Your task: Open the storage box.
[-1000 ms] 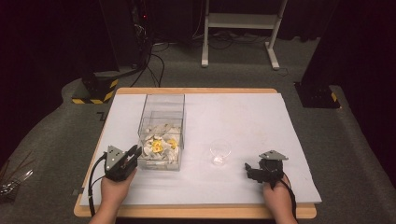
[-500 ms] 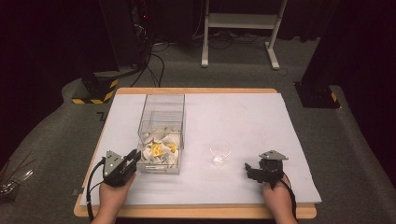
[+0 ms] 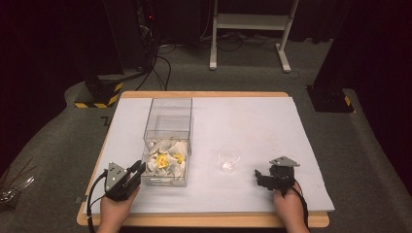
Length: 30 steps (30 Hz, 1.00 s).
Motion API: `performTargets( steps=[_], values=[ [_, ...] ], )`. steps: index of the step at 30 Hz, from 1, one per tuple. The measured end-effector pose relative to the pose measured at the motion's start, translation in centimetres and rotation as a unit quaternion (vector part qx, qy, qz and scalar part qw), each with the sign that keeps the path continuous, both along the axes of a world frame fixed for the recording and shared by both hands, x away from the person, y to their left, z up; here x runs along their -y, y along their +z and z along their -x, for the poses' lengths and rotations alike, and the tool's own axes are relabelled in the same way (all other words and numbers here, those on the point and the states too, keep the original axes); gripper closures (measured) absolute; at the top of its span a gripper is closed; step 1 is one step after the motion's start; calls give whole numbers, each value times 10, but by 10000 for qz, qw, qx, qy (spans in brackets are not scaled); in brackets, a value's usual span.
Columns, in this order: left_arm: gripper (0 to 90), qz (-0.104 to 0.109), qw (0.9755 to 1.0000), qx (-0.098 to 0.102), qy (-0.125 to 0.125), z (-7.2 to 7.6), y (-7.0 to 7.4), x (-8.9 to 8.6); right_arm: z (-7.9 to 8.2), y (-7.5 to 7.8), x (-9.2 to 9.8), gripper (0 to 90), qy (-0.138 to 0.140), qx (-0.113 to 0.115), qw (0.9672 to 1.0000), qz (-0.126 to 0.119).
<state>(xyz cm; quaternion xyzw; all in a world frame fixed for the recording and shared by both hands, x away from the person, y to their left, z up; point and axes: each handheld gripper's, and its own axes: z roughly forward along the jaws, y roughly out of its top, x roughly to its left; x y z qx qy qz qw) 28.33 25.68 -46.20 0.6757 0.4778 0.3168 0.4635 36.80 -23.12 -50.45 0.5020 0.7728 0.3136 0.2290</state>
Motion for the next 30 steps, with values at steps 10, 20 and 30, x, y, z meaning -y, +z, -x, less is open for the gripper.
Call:
performTargets(
  steps=[10,20,30],
  values=[
    [718,26,10000,33,-61,4,3,-3,0,0,0,143,0,-1,10000,-2],
    [663,-87,9997,173,-132,13,13,-9,0,0,0,145,3,8,10000,4],
    [628,32,9997,152,-211,12,12,-23,0,0,0,147,9,11,10000,1]
  ],
)
